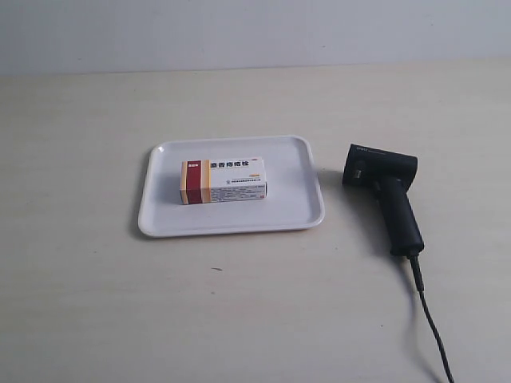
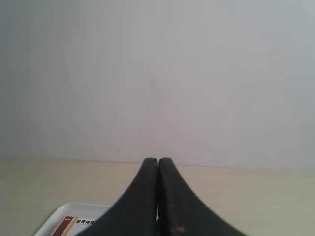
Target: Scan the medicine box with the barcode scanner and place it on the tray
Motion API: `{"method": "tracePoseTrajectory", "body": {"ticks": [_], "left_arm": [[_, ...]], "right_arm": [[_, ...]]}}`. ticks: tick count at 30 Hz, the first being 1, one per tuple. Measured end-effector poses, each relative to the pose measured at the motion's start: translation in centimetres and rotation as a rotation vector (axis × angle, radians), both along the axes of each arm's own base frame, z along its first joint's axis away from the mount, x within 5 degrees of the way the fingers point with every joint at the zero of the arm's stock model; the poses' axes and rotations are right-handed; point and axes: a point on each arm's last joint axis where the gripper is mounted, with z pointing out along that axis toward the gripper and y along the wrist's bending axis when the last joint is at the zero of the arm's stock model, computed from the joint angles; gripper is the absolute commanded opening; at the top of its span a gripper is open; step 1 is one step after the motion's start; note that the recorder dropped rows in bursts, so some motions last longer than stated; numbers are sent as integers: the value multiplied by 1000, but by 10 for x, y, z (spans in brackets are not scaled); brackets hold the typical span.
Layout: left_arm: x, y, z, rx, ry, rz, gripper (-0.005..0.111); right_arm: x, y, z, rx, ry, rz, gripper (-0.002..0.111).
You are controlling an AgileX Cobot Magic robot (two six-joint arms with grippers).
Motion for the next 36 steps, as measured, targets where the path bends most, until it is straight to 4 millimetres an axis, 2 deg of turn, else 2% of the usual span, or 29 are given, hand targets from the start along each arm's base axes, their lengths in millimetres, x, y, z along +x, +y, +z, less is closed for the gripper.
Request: {"method": "tracePoseTrajectory", "body": {"ticks": [1,2,3,4,8,12,22,29,36], "left_arm": [[-10,2,-3,-8,-8,41,0],[-12,2,-7,-17,1,50,0],[-13,1,-18,-45,53,58,0],[-10,1,-26,-59,85,59,0],[9,1,-81,-131,260,75,0],[17,3,-111,-199,310,97,0],[18,3,-117,-236,327,101,0],[20,6,-137,-290,395,148,0],[20,9,-139,-228,399,184,0]], "right_arm": [[0,0,0,0,0,0,0],[0,0,0,0,0,0,0],[0,0,0,0,0,0,0],[0,0,0,0,0,0,0],[0,0,0,0,0,0,0],[0,0,0,0,0,0,0],[0,0,0,0,0,0,0],[0,0,0,0,0,0,0],[0,0,0,0,0,0,0]]}}
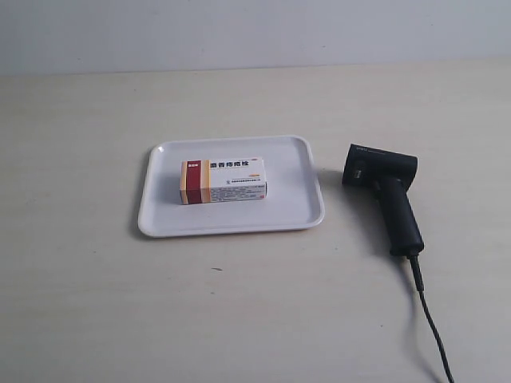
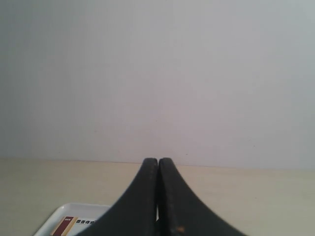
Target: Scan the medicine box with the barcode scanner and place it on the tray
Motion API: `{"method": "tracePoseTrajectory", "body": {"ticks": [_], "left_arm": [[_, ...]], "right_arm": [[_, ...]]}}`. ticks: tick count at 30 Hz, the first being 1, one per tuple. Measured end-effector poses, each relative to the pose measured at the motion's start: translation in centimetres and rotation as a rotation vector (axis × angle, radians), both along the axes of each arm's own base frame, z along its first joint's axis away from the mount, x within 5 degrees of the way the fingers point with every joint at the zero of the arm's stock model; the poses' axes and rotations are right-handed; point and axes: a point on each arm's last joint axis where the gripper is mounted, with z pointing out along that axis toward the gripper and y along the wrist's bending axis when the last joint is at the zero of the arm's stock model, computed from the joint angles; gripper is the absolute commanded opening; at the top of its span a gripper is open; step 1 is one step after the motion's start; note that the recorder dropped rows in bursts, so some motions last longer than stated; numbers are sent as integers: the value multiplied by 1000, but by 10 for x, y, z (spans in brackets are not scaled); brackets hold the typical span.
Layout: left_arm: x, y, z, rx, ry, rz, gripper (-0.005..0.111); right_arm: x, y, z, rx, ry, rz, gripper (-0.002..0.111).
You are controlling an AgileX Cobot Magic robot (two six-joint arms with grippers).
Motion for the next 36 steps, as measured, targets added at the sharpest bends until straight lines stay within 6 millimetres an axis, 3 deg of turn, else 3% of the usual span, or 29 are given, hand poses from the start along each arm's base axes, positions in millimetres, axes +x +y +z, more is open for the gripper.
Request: {"method": "tracePoseTrajectory", "body": {"ticks": [36], "left_arm": [[-1,1,-3,17,29,2,0]], "right_arm": [[0,0,0,0,0,0,0]]}}
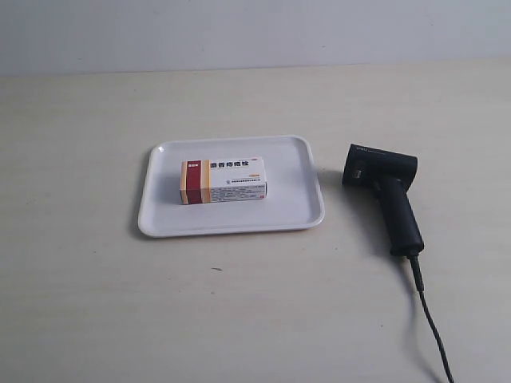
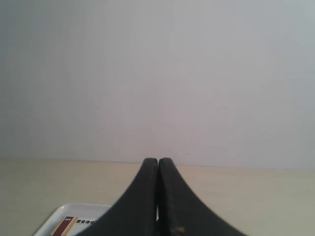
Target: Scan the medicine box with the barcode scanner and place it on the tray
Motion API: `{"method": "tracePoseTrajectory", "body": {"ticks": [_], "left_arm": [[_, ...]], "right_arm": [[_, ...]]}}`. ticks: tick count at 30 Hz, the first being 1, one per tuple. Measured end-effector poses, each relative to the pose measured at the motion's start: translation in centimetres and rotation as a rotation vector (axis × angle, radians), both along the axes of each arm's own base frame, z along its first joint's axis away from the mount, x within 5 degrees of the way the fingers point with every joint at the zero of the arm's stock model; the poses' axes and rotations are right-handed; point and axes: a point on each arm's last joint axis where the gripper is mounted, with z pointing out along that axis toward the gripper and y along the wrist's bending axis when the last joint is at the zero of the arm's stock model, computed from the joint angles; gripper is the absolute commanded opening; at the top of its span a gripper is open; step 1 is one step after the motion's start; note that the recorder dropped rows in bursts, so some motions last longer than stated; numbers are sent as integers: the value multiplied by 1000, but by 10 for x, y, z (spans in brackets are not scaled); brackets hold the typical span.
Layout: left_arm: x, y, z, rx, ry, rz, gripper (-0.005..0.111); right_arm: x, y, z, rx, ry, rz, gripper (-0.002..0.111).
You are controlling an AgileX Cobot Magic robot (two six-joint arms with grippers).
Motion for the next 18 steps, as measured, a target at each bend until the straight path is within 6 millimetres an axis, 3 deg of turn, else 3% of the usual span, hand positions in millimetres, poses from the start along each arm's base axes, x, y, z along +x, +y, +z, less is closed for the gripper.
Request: {"method": "tracePoseTrajectory", "body": {"ticks": [12,18], "left_arm": [[0,0,0,0,0,0,0],[0,0,0,0,0,0,0]], "right_arm": [[3,-2,-3,-47,-7,-54,0],[24,-2,-32,-120,27,-254,0]]}}
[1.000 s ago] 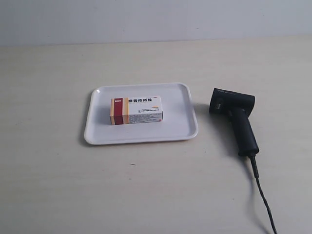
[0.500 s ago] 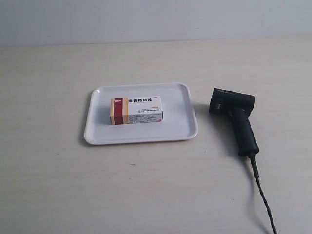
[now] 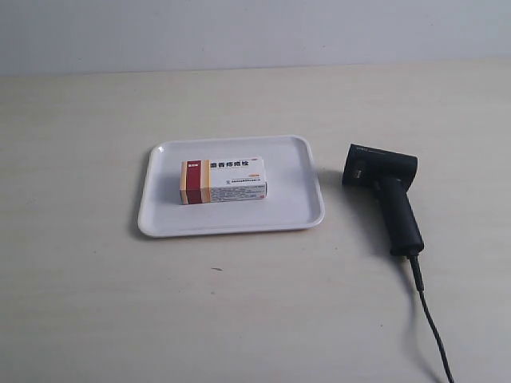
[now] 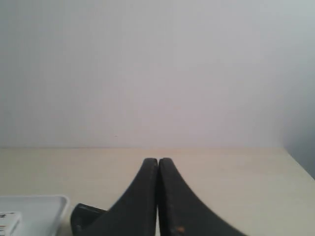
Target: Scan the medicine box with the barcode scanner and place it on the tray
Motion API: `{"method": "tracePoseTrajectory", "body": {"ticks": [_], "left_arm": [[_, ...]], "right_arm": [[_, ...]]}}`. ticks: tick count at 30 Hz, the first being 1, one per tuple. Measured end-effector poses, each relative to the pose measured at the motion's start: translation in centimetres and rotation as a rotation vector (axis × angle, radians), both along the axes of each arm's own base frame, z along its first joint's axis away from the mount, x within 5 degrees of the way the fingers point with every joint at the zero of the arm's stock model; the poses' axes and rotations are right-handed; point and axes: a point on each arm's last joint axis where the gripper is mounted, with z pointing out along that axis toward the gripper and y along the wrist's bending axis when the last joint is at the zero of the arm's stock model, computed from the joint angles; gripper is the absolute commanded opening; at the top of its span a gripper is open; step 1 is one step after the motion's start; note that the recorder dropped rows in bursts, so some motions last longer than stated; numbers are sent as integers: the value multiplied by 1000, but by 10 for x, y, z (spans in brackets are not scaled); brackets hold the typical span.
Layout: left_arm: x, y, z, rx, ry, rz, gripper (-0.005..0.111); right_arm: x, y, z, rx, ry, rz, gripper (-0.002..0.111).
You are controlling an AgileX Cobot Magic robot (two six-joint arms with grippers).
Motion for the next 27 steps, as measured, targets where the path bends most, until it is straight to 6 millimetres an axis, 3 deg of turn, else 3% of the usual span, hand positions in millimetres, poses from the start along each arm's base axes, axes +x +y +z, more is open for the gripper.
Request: {"method": "tracePoseTrajectory", "body": {"ticks": [6,10,14,27], "left_arm": [[0,0,0,0,0,0,0],[0,0,0,0,0,0,0],[0,0,0,0,0,0,0],[0,0,0,0,0,0,0]], "right_arm": [[28,1,-51,7,6,-85,0],[37,2,-88,3,43,-90,0],[41,2,-109,-12,100,-92,0],[40,2,-125,-3,210,-87,0]]}}
